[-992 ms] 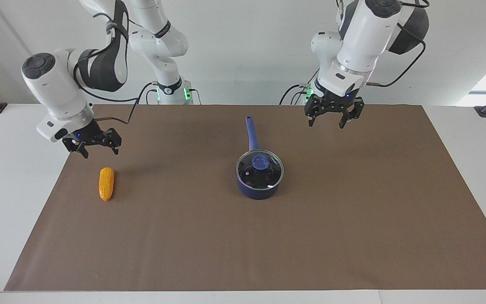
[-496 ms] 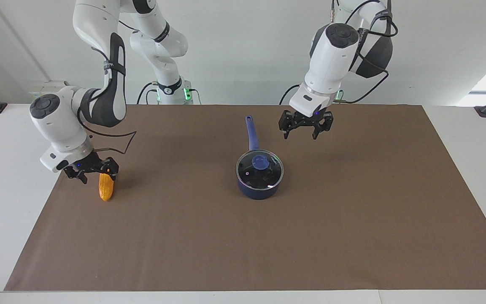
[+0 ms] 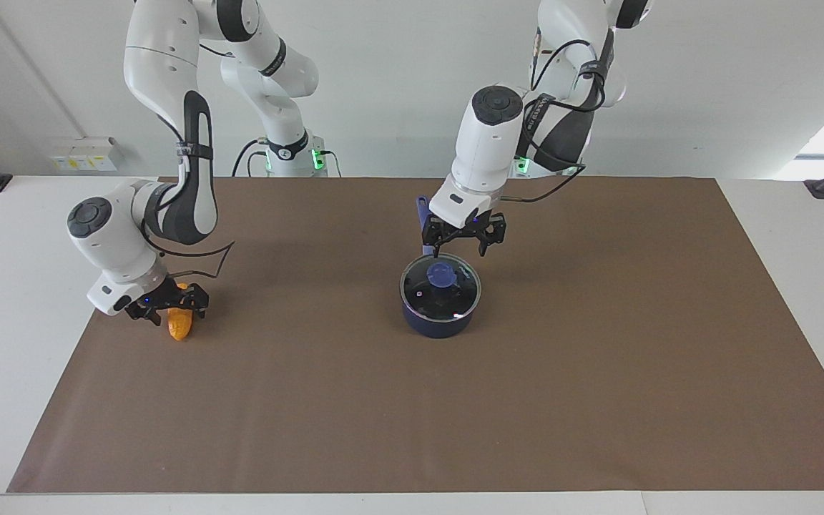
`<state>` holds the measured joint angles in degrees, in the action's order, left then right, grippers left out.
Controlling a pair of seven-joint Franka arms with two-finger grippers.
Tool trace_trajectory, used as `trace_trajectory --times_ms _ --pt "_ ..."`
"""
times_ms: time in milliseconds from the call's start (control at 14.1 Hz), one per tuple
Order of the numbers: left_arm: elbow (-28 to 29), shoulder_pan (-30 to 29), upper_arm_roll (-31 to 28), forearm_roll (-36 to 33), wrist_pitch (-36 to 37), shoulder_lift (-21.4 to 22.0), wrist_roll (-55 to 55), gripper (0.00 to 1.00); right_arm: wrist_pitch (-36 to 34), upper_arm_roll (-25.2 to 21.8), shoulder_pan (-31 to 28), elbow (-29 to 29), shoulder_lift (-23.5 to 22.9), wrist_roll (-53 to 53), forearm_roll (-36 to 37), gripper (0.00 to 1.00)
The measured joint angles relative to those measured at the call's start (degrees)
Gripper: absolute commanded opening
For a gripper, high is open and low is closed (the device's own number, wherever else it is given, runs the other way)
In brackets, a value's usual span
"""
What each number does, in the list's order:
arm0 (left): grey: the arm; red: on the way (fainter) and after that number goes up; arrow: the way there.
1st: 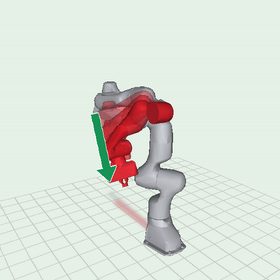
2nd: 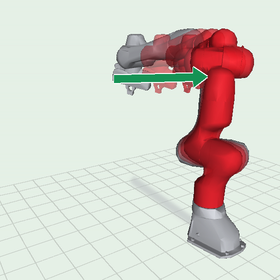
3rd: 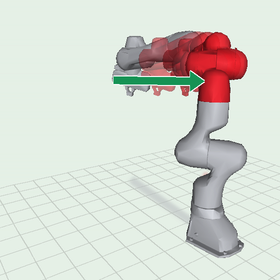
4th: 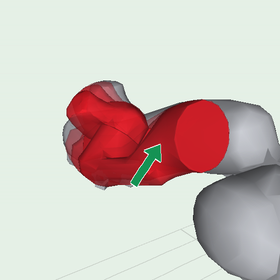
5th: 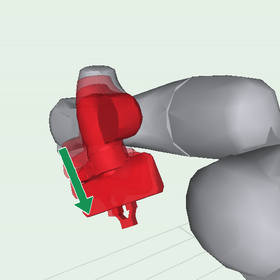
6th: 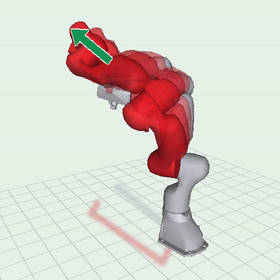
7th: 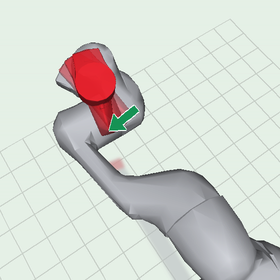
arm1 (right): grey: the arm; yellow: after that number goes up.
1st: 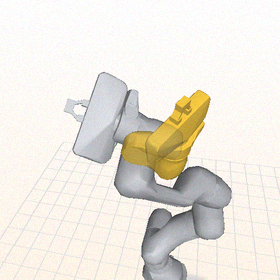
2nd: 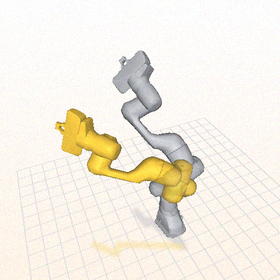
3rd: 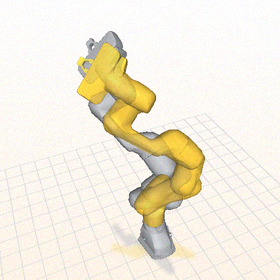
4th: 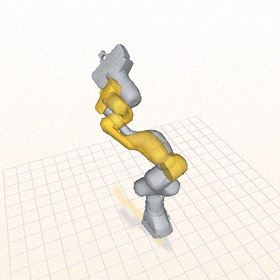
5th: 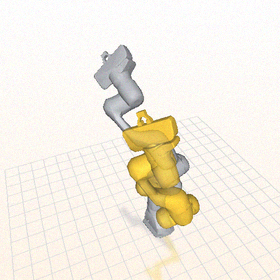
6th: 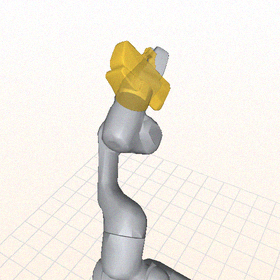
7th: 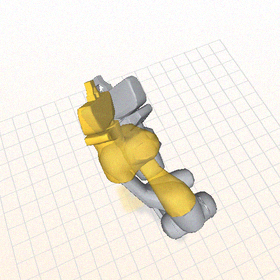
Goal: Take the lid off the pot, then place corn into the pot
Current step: 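Reach the left gripper to the pot lid while the right gripper reaches the corn, then grasp the lid knob with the left gripper while the right gripper grasps the corn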
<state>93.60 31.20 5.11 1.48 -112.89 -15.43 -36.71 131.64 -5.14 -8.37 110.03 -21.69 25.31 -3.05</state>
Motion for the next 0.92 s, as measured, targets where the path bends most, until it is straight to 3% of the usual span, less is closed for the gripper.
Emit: trace_trajectory --times_ms 71,142,213,283,354,921 --pt "-0.7 0.0 0.0 0.0 0.0 -0.8 0.0 1.0 0.0 0.0 0.0 0.2 0.0 0.0 0.0 1.0" --pt "-1.3 0.0 0.0 0.0 0.0 -1.5 0.0 1.0 0.0 0.1 0.0 0.3 0.0 0.1 0.0 0.8" --pt "-1.9 0.0 0.0 0.0 0.0 -2.3 0.0 1.0 0.0 0.1 0.0 0.5 0.0 0.5 0.0 0.49" --pt "-2.4 0.0 0.0 0.0 0.0 -2.8 0.0 1.0 0.0 0.1 0.0 0.5 0.0 1.3 0.0 0.1" --pt "-2.7 0.0 -0.1 0.0 0.0 -3.1 0.0 1.0 0.0 0.1 0.0 0.5 0.0 2.1 0.0 0.0" --pt "-5.5 0.0 -0.3 0.0 0.0 -6.5 0.0 1.0 0.1 0.1 0.4 -1.0 0.4 2.4 0.0 0.0"
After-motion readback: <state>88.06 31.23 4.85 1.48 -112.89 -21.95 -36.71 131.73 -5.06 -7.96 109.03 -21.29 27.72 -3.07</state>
